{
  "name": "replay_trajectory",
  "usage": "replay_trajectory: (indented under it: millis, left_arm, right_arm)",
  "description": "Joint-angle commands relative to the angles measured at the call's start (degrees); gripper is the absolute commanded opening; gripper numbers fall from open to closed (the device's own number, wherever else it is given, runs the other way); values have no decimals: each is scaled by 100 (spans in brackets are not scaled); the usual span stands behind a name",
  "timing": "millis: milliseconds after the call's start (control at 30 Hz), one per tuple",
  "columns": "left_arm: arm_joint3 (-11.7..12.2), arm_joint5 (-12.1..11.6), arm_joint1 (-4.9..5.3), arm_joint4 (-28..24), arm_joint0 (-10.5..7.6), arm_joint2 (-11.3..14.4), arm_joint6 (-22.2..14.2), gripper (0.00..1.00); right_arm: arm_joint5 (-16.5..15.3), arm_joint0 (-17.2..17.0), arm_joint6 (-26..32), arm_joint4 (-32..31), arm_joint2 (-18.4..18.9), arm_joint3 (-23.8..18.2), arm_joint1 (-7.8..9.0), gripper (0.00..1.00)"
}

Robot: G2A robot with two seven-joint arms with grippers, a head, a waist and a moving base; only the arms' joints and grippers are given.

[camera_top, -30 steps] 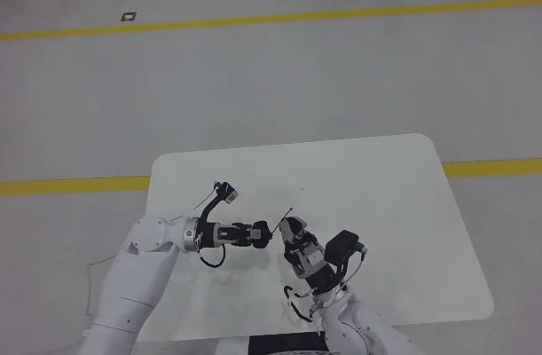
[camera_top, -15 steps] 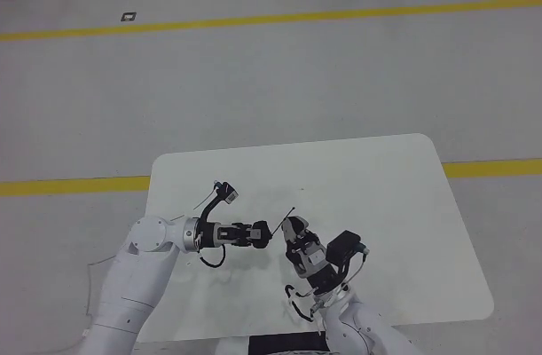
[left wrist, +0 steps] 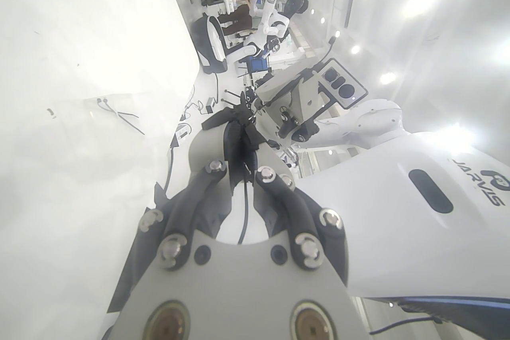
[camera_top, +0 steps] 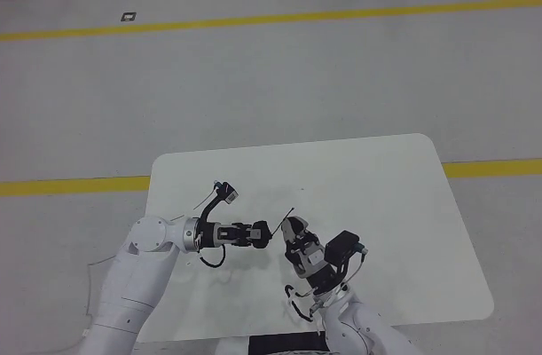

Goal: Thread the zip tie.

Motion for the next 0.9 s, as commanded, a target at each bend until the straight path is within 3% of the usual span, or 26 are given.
replay_trajectory:
  millis: [0,867]
  left_arm:
    - [0,0,0,0,0,0,0,0]
    - [0,0,0,0,0,0,0,0]
  right_arm:
    - [3,-3,12,-20,1,-1,-1,0]
    - [-128,-40,228,-66,-15,21,-6,0]
